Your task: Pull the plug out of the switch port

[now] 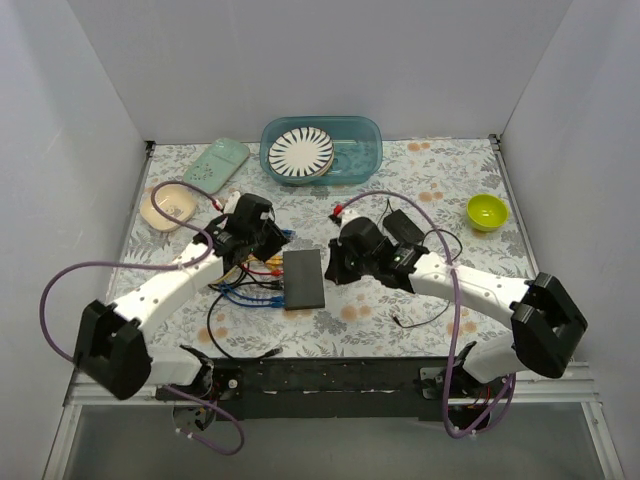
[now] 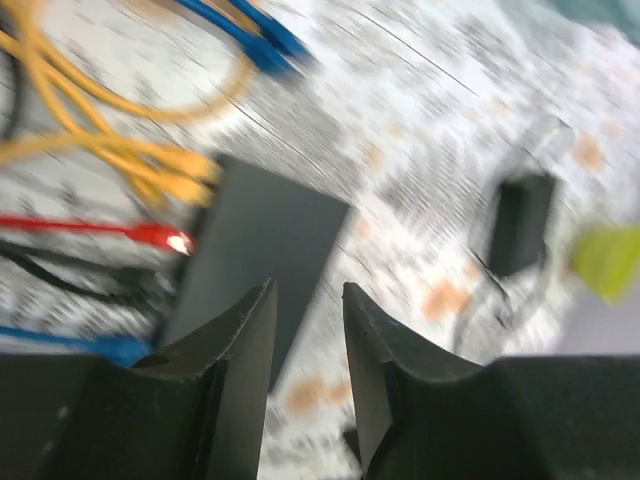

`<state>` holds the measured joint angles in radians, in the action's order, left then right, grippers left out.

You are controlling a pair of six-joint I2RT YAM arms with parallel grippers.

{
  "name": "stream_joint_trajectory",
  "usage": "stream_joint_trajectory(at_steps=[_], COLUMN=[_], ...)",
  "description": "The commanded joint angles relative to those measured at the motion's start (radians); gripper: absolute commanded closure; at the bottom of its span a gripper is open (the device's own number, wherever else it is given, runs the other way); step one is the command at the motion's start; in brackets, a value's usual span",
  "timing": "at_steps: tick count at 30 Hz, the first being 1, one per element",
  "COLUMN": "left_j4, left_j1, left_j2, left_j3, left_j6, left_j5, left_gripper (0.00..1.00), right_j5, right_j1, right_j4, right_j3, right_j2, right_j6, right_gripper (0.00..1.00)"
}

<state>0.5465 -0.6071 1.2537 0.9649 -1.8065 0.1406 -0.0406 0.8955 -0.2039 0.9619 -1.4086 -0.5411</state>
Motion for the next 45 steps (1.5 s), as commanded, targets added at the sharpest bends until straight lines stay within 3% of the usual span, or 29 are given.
stream_joint_trajectory(at_steps=[1, 8, 15, 22, 27, 30, 36, 45], left_j4=[0.064, 0.058, 0.07, 0.009, -0.057, -0.075, -0.057, -0.053], left_j1=[0.107, 0.152, 0.159, 0.155, 0.133, 0.081, -0.095, -0.149], left_j2=[0.192, 0.49, 0.575, 0.532, 0.444, 0.432, 0.473, 0.405], left_j3=[0.055, 0.231, 0.221, 0.085, -0.026, -0.017, 0.064, 0.017], left_j6=[0.097, 0.177, 0.203, 0.219, 0.194, 0.168, 0.096, -0.01], left_j5=[0.076, 0.09, 0.062, -0.107, -0.263, -0.332, -0.355, -0.335], left_gripper=[0.7, 0.76, 0.79, 0.92, 0.94, 0.93, 0.93, 0.92], right_j5=[0.111, 0.114, 0.047, 0.047, 0.076, 0.094, 0.176, 0.168], right_j1=[0.101, 0.2, 0.188, 0.099, -0.03, -0.102, -0.222, -0.259], right_j4=[0.027, 0.081, 0.081, 0.104, 0.118, 0.098, 0.029, -0.057], right_j3=[-0.097, -0.086, -0.04, -0.066, -0.06, -0.003, 0.142, 0.391], right_j2=[-0.038, -0.131, -0.263, -0.302, -0.299, -0.331, -0.432, -0.567], right_j6=[-0.02, -0.036, -0.089, -0.157, -0.135, -0.105, -0.04, 0.041], right_gripper=[0.99, 0.99, 0.99, 0.99, 0.99, 0.99, 0.99, 0.99])
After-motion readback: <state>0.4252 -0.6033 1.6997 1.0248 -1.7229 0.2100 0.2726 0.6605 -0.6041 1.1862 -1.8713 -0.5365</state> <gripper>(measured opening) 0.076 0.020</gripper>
